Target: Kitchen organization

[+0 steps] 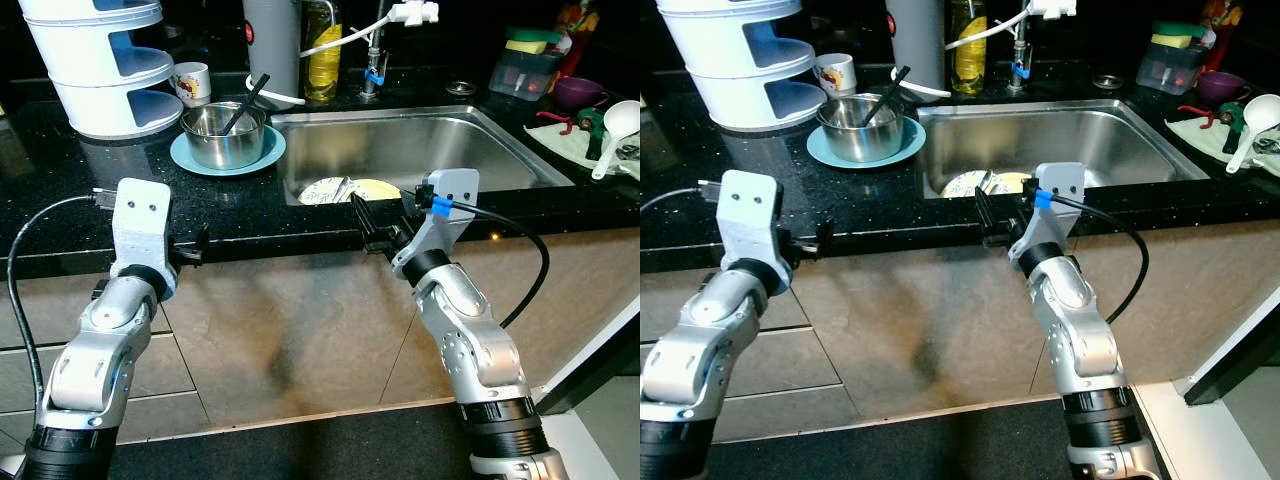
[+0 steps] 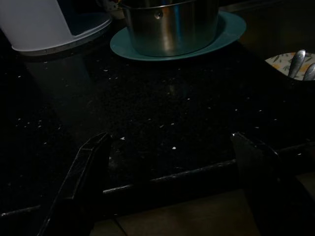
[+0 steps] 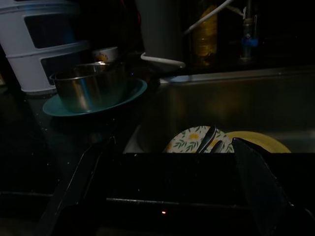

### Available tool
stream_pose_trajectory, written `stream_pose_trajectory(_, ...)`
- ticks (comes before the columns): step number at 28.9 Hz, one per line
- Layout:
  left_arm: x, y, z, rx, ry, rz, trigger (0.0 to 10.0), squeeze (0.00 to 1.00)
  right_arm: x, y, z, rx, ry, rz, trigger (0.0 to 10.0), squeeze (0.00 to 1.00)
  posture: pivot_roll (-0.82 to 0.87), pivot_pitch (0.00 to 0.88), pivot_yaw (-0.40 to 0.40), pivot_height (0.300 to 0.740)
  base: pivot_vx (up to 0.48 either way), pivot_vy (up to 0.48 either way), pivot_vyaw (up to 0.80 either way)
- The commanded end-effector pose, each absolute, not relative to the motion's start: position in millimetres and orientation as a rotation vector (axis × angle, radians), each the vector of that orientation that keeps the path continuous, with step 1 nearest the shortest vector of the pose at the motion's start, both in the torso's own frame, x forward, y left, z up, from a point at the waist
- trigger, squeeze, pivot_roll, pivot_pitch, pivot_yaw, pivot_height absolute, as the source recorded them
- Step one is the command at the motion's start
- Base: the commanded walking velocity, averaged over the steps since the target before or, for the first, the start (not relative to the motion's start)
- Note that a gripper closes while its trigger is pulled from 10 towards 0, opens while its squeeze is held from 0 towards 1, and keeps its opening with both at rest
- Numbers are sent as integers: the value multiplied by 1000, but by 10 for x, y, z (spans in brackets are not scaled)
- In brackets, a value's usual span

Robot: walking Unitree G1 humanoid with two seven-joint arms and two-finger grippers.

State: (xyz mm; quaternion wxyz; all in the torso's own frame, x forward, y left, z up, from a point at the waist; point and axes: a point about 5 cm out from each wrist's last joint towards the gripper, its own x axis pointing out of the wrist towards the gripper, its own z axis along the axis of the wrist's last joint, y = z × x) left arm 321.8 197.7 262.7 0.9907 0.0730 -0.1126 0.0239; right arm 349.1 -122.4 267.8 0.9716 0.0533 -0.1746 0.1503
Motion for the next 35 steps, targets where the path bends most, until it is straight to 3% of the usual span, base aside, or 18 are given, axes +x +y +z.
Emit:
stream_pose_trajectory(1, 3186, 1953, 2616, 142, -228, 38, 10000, 0, 3494, -1217, 2643, 97, -351, 303, 10000, 0, 46, 189, 3, 740, 0, 0, 0)
stream_pose_trajectory(13, 3155, 2001, 2637, 125, -250, 58, 10000, 0, 3499, -1210, 2637, 99, -343, 311, 10000, 0, 43, 195, -2, 740, 0, 0, 0)
stream_pose_trajectory(35, 3130, 2008, 2646, 121, -269, 56, 10000, 0, 3500, -1182, 2648, 104, -346, 326, 10000, 0, 43, 182, -6, 740, 305, 0, 0)
